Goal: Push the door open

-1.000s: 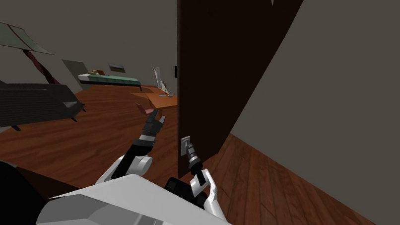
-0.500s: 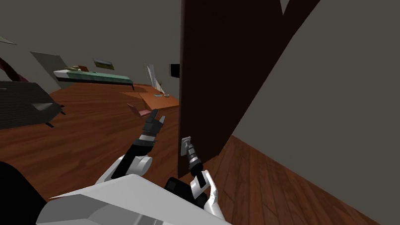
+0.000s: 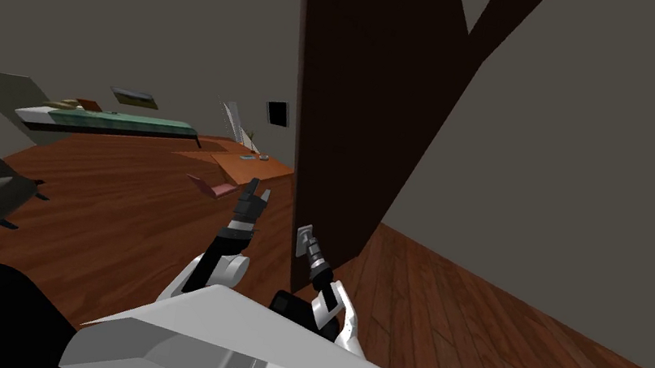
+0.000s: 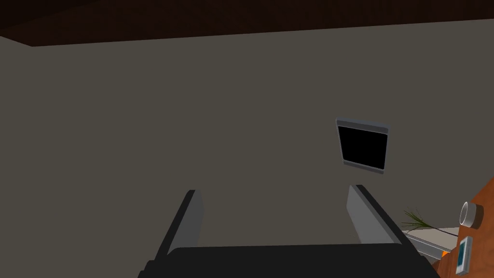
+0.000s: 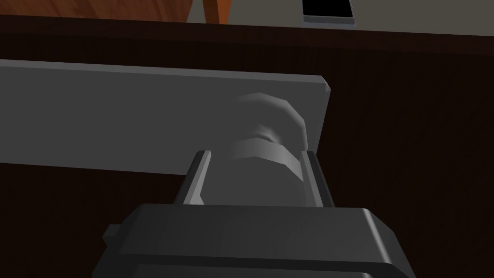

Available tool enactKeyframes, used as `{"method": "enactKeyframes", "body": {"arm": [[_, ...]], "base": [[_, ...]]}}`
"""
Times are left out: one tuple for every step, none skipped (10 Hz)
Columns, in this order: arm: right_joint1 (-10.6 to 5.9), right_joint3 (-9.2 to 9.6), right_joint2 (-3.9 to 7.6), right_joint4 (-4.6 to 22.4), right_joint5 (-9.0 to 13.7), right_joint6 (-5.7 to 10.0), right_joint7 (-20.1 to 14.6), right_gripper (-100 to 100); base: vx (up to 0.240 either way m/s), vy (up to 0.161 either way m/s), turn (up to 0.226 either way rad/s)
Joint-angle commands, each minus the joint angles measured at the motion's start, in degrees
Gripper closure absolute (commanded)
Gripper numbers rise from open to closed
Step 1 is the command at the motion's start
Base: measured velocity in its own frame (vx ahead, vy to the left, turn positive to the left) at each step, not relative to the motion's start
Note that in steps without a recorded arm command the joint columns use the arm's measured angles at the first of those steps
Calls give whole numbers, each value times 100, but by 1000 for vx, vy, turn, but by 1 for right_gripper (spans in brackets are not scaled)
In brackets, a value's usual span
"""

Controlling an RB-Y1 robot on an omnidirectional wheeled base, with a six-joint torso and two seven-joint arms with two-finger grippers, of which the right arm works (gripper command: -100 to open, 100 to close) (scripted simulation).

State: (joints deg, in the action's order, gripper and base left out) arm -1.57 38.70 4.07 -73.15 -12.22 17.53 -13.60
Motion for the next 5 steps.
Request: {"method": "enactKeyframes", "body": {"arm": [[82,-137,21,-64,-99,-40,-35,100],[138,-171,-4,-98,-176,-47,-61,100],[166,-189,-17,-116,-215,-50,-74,100],[220,-222,-49,-149,-290,-56,-99,100],[274,-256,-84,-182,-365,-62,-124,100]], "base": [[117,178,-140],[135,204,-147],[108,180,-180],[111,191,-182],[119,208,-187]]}}
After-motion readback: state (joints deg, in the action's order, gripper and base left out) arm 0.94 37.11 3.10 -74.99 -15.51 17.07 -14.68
